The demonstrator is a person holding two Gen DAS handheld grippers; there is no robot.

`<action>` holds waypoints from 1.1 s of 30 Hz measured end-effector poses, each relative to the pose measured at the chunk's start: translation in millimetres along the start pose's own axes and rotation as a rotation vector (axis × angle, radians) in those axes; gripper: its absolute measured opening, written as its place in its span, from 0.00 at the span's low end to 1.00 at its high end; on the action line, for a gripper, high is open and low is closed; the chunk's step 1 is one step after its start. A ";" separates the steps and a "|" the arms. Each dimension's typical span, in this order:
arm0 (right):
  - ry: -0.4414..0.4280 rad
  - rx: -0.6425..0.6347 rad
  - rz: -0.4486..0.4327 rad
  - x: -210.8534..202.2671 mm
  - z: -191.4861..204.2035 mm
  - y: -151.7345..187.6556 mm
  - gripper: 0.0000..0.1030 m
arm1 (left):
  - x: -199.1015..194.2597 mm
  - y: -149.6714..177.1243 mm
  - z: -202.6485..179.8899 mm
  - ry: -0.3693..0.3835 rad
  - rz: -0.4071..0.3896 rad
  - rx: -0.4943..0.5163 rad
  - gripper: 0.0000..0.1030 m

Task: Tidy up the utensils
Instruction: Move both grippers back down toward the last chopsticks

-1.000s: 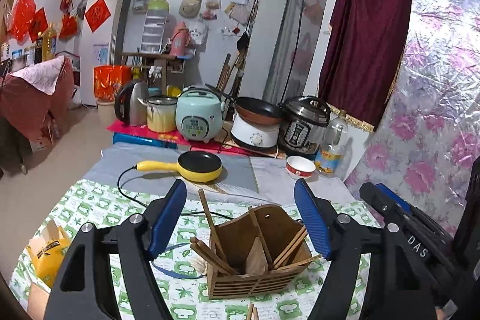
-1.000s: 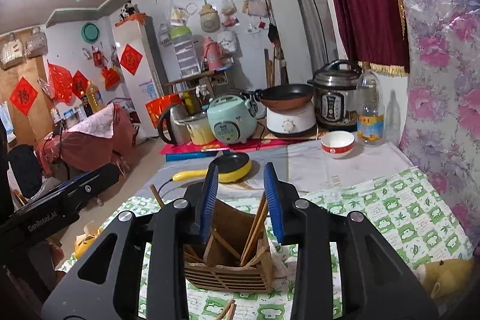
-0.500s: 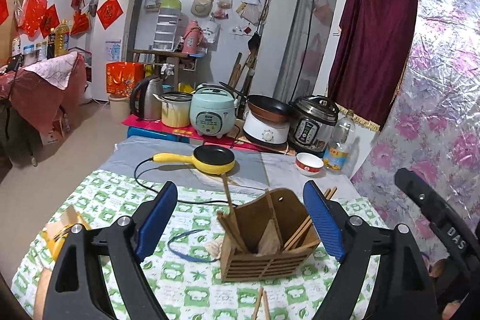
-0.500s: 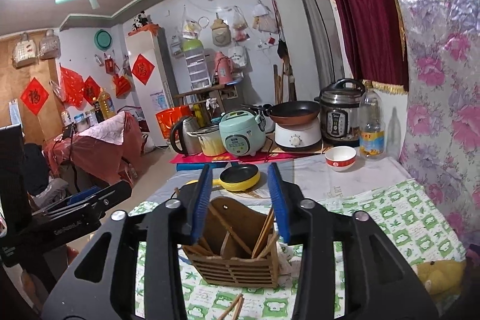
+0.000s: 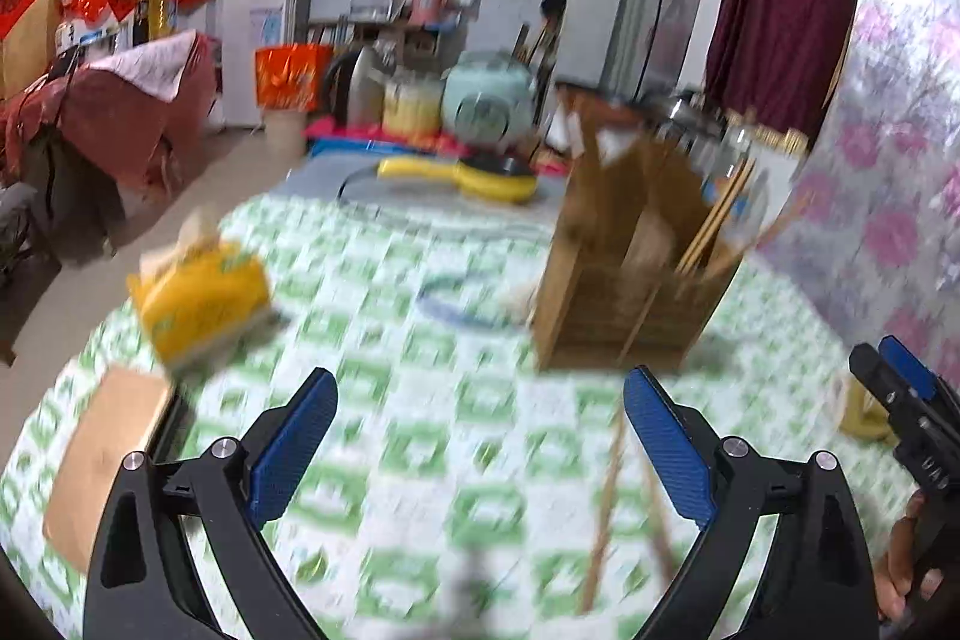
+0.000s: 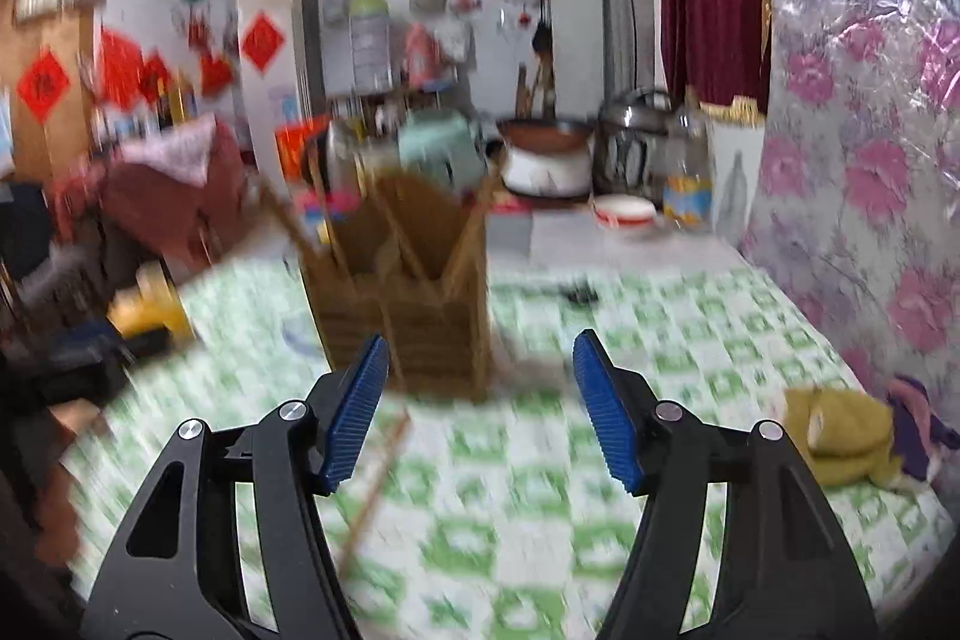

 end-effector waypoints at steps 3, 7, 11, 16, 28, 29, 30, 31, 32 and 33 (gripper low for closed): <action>0.013 -0.067 0.057 -0.5 2.3 34.6 0.65 | 0.6 30.6 9.7 -0.019 0.056 0.009 0.92; -0.036 -0.076 0.126 -2.3 9.3 55.4 0.70 | 9.6 56.5 14.1 -0.046 0.144 0.033 0.92; -0.079 -0.068 0.167 -1.0 14.5 65.3 0.72 | 13.6 64.6 12.4 -0.080 0.163 0.087 0.92; -0.104 -0.077 0.212 0.5 23.3 78.3 0.75 | 11.4 62.8 9.2 -0.107 0.147 0.134 0.92; -0.232 -0.126 0.268 -11.0 50.4 93.8 0.82 | 10.2 60.6 7.3 -0.145 0.129 0.186 0.92; -0.248 -0.137 0.266 -13.0 54.1 94.1 0.83 | 9.9 60.4 7.5 -0.147 0.128 0.187 0.92; -0.263 -0.147 0.264 -14.7 57.7 94.4 0.84 | 9.7 60.3 7.8 -0.149 0.127 0.188 0.92; -0.281 -0.158 0.264 -16.8 61.8 94.9 0.85 | 9.5 59.9 8.3 -0.152 0.125 0.188 0.92; -0.295 -0.167 0.267 -18.2 65.2 95.7 0.85 | 9.3 59.6 9.0 -0.154 0.124 0.187 0.92; -0.312 -0.176 0.274 -19.4 69.1 97.4 0.85 | 9.4 59.6 9.9 -0.157 0.125 0.185 0.92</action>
Point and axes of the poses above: each gripper's, at about its wrist camera, not at the fingertips, and x roughly the way its jaws point, z to its left, y to its underside, the point moved 7 cm from there along x, roughly the way its jaws point, and after that the axes turned 15 degrees about -z, right-handed, at the moved point
